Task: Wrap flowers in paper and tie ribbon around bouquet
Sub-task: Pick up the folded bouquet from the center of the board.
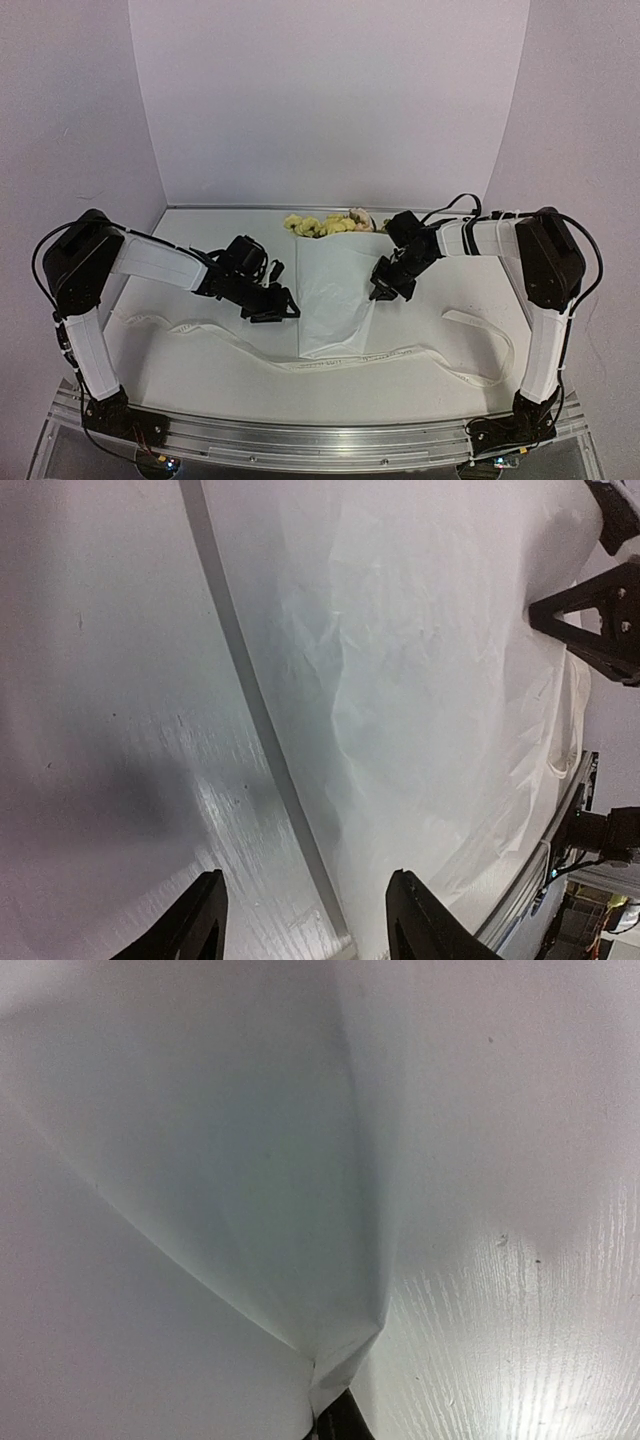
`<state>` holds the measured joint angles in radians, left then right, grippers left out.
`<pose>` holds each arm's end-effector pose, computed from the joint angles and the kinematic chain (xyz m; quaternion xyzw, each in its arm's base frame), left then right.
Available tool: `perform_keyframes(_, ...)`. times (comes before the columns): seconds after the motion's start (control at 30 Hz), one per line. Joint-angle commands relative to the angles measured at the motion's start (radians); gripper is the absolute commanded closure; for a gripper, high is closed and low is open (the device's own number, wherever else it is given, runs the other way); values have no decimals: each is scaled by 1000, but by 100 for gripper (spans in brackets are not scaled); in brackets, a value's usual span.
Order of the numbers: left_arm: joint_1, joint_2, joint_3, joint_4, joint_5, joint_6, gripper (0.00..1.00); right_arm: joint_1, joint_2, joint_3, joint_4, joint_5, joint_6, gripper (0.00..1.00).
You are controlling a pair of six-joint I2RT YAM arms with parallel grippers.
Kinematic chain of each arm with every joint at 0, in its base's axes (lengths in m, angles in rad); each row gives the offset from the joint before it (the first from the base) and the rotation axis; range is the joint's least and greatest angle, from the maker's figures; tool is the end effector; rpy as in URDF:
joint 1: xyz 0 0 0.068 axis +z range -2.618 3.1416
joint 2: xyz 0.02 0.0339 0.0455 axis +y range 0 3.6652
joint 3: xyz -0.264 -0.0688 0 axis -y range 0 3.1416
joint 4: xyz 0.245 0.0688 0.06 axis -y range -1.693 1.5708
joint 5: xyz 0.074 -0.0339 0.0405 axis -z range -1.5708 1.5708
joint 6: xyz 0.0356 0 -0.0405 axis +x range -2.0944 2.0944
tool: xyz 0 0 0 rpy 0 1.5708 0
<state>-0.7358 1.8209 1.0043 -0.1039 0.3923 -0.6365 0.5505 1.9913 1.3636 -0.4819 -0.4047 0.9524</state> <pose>0.2589 -0.2527 0.1467 0.1083 0.9252 -0.3414 0.1254 0.3411 0.2258 0.1636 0.1453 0.9436 0.2958 0.0300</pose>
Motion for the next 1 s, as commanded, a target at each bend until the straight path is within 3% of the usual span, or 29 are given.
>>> perform_keyframes(0.0, -4, 64, 64, 62, 54, -37, 43, 1, -49, 28, -26, -19, 75, 100)
perform_keyframes(0.17, -4, 80, 79, 82, 70, -66, 46, 1, -55, 19, -26, -32, 124, 100)
perform_keyframes(0.37, -4, 93, 97, 77, 102, -95, 63, 0, -54, 19, -24, -42, 167, 100)
perform_keyframes(0.67, -5, 98, 121, 32, 120, -95, 80, 0, -60, 20, -24, -44, 169, 100)
perform_keyframes(0.8, -5, 90, 110, -3, 85, -86, 62, 1, -56, 16, -24, -45, 160, 100)
perform_keyframes(0.97, -6, 121, 106, 1, 96, -99, 58, 0, -52, 9, -24, -40, 153, 100)
